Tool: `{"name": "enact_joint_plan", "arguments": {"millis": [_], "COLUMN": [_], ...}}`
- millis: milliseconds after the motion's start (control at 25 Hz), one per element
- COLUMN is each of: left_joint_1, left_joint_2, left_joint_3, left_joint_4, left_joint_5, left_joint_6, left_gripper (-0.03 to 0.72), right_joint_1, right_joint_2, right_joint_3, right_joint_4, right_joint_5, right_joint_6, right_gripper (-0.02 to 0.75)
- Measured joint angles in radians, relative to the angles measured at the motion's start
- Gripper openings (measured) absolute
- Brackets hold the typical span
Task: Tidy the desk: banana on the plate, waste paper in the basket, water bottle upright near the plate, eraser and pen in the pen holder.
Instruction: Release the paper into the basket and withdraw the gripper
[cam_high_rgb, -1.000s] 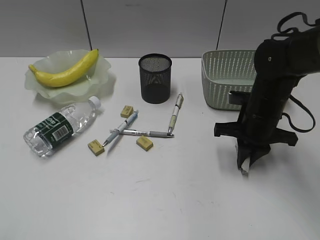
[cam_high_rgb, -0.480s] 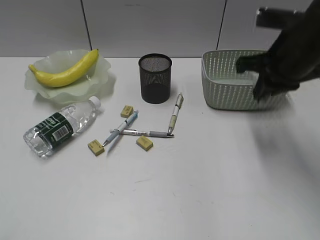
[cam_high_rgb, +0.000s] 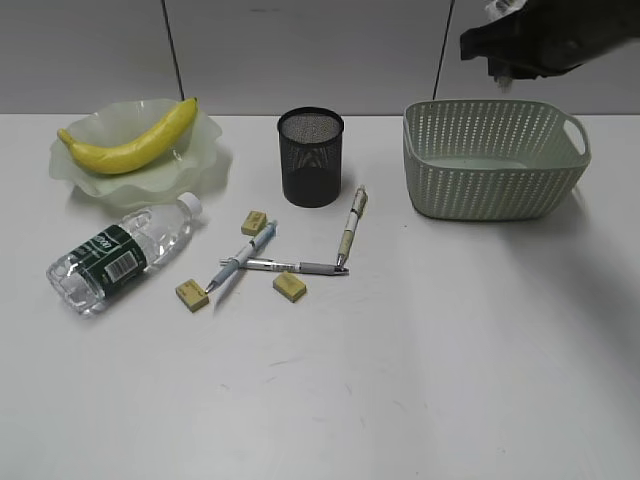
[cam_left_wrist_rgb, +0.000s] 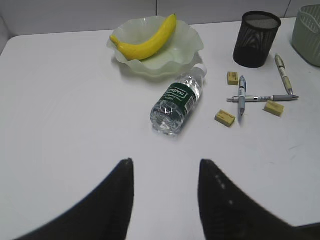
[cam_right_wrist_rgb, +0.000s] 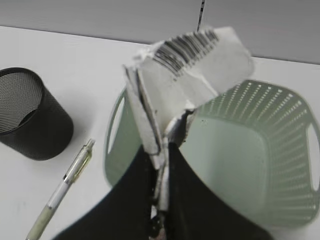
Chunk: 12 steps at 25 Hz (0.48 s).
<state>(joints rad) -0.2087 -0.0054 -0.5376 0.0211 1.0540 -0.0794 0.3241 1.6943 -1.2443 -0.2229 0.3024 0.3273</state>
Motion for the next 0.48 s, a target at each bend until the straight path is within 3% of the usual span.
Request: {"name": "enact_joint_plan", "arguments": {"millis": [320,400,480], "left_joint_1": [0.0,0.0,0.0], "left_joint_2": [0.0,0.0,0.0], "left_joint_3": [0.0,0.0,0.0], "left_joint_4": [0.0,0.0,0.0], "left_joint_5": [0.0,0.0,0.0], "left_joint_6": [0.0,0.0,0.0], "left_gripper": [0.319,0.317,0.317], "right_joint_1": [-0.061,-0.063,-0.063], "right_joint_2": [0.242,0.28,0.3], "right_joint_3": [-0.105,-0.13,-0.143], "right_joint_4": [-0.038,-0.038,-0.038], "right_joint_5": [-0.039,-0.032,-0.028], "right_joint_6": [-0.001,-0.001,-0.001], "right_gripper": [0.059,0.13,0.276]}}
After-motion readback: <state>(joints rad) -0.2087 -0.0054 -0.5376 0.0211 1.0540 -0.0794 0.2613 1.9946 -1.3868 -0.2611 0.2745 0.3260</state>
